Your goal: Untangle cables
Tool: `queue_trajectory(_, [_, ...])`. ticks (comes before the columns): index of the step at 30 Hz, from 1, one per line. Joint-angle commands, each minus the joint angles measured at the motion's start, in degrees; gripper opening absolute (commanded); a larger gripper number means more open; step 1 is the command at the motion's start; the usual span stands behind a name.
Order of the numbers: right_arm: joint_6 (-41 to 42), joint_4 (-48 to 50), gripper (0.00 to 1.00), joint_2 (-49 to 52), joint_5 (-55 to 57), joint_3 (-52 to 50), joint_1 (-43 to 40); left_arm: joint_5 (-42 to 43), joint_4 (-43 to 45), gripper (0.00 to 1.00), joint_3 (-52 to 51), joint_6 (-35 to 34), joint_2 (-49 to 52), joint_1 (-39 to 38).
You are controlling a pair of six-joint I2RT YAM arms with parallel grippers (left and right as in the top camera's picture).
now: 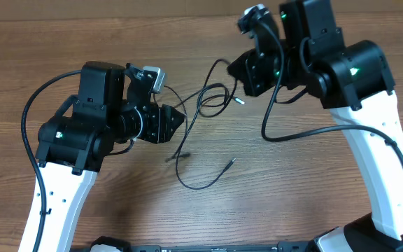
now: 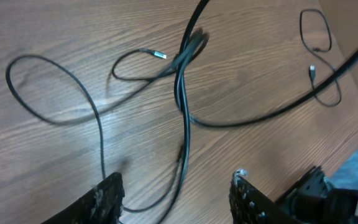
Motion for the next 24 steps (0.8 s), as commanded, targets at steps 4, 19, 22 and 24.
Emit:
queue_trajectory(4, [-1.5,-1.9,0.04,-1.5,-12.0,1.5,0.1,-0.1,-0.5,0.55,0.1,13.1,-0.1,0.2])
queue_trajectory(19, [-4.0,-4.4,0.04,-1.5,-21.0,1.5,0.1,4.4,7.9,0.52,-10.9,28.3,0.6,-1.8])
queue_trajectory(22, [-4.1,-4.3,0.04,-1.5,-23.6,1.5,0.1,5.6,10.2,0.45,-12.2,28.3,0.6,-2.0])
queue_trajectory(24, [-4.0,-4.3,0.04,-1.5,-24.7,1.5,0.1,5.7,11.0,0.21,-12.3,28.3,0.6,-2.0])
